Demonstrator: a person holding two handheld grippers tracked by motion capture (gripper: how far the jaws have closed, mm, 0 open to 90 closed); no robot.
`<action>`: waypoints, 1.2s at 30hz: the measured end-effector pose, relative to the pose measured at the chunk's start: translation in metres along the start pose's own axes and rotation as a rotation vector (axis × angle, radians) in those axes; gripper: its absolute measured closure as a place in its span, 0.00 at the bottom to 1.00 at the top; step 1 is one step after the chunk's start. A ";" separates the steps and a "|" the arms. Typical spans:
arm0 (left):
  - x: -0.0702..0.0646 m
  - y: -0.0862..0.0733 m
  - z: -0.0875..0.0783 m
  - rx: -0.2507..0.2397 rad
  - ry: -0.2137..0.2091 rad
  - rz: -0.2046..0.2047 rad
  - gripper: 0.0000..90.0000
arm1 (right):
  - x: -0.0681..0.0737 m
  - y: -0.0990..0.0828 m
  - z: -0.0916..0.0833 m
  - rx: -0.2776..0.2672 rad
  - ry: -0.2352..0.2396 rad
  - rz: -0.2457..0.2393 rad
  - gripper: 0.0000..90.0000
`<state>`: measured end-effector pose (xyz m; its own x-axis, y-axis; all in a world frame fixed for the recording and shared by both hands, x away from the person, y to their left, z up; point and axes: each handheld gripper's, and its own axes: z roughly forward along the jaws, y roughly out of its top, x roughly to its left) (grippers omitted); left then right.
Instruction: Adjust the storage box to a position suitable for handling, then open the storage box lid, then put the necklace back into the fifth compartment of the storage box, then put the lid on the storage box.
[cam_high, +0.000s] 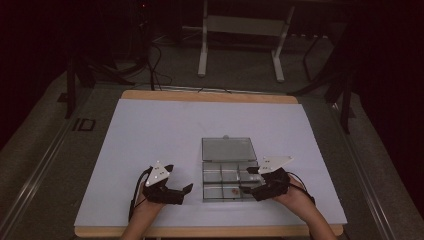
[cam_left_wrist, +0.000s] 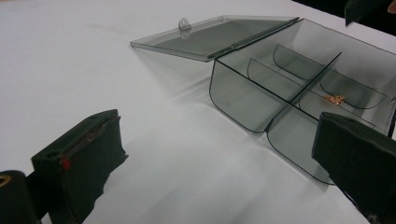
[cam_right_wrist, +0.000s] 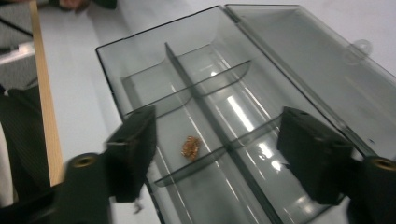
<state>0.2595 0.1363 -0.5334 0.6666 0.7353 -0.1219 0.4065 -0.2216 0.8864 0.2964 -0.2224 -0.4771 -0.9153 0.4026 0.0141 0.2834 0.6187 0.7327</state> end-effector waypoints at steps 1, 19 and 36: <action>0.000 0.000 0.001 0.006 -0.007 -0.005 0.03 | -0.002 -0.001 -0.002 -0.009 -0.002 0.014 0.28; -0.005 0.014 0.002 -0.005 -0.051 0.000 0.03 | -0.034 -0.034 -0.037 -0.108 -0.184 0.115 0.19; 0.003 0.051 0.025 0.100 -0.109 -0.041 0.03 | -0.045 -0.045 -0.040 -0.105 -0.275 0.158 0.16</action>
<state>0.2975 0.1110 -0.5000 0.7100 0.6723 -0.2097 0.4915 -0.2597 0.8313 0.3131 -0.2957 -0.4836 -0.7465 0.6642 -0.0405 0.3717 0.4667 0.8025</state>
